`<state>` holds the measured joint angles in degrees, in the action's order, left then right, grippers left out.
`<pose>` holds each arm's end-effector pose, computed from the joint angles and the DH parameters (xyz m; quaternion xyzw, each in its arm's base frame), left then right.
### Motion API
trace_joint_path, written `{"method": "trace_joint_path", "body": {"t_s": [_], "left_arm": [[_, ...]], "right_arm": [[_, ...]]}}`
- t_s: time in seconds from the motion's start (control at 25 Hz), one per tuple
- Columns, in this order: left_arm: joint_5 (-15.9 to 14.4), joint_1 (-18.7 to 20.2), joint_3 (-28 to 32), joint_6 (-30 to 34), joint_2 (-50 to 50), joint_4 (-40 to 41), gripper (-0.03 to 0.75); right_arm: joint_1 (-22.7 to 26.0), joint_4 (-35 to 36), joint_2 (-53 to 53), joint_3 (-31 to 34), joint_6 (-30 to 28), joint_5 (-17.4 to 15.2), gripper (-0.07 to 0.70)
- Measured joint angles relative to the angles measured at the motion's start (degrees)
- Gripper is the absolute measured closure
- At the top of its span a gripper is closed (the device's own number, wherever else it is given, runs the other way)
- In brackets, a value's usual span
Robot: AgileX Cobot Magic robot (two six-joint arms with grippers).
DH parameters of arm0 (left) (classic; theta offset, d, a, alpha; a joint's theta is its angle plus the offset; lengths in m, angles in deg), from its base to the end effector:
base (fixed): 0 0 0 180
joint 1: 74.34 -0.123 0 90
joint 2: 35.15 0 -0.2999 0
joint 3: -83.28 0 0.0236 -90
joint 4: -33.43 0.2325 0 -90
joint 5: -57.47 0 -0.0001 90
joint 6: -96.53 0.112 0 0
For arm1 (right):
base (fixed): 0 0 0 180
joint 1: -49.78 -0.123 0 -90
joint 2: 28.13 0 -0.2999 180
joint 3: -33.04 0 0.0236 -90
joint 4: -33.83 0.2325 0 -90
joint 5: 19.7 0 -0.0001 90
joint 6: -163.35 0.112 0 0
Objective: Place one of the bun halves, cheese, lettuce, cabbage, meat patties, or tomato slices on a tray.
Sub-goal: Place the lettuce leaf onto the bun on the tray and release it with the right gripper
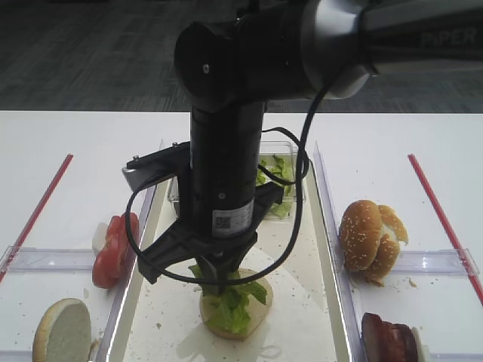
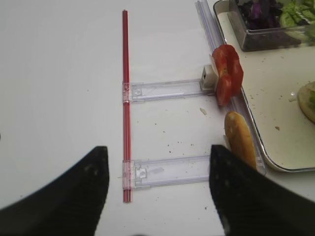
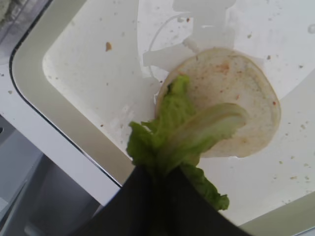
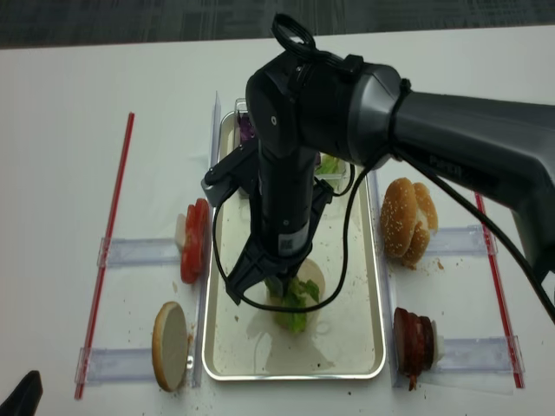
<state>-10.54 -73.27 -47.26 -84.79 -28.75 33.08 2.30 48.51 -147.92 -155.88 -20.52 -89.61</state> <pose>-0.0259 -0.0002 0.2439 -0.0016 0.8824 -0.0128 0.4703 0.2333 0.2939 0.2137 0.3894 -0.9132 -0.1086 0.0507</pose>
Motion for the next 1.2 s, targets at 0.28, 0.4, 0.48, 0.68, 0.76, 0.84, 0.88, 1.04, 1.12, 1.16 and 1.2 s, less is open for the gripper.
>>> {"method": "trace_joint_path", "body": {"t_s": [0.28,0.4,0.48,0.68,0.76,0.84,0.88,1.04,1.12,1.16,1.2], "left_arm": [[0.0,0.0,0.0,0.0,0.0,0.0,0.306],[0.0,0.0,0.0,0.0,0.0,0.0,0.306],[0.0,0.0,0.0,0.0,0.0,0.0,0.306],[0.0,0.0,0.0,0.0,0.0,0.0,0.307],[0.0,0.0,0.0,0.0,0.0,0.0,0.307],[0.0,0.0,0.0,0.0,0.0,0.0,0.307],[0.0,0.0,0.0,0.0,0.0,0.0,0.307],[0.0,0.0,0.0,0.0,0.0,0.0,0.307],[0.0,0.0,0.0,0.0,0.0,0.0,0.307],[0.0,0.0,0.0,0.0,0.0,0.0,0.307],[0.0,0.0,0.0,0.0,0.0,0.0,0.307]], "right_arm": [[0.0,-4.21,0.0,0.0,1.65,0.1,0.546],[0.0,-4.42,0.0,0.0,1.65,0.1,0.546],[0.0,-4.42,0.0,0.0,1.88,0.1,0.546],[0.0,-4.42,0.0,0.0,1.88,0.1,0.546],[0.0,-4.42,0.0,0.0,1.88,0.1,0.546],[0.0,-4.42,0.0,0.0,1.88,0.1,0.546],[0.0,-4.42,0.0,0.0,1.88,0.1,0.546],[0.0,-4.42,0.0,0.0,1.88,0.1,0.547],[0.0,-4.42,0.0,0.0,1.78,0.21,0.547],[0.0,-4.42,0.0,0.0,1.78,0.34,0.547],[0.0,-4.42,0.0,0.0,1.71,0.48,0.547]]}}
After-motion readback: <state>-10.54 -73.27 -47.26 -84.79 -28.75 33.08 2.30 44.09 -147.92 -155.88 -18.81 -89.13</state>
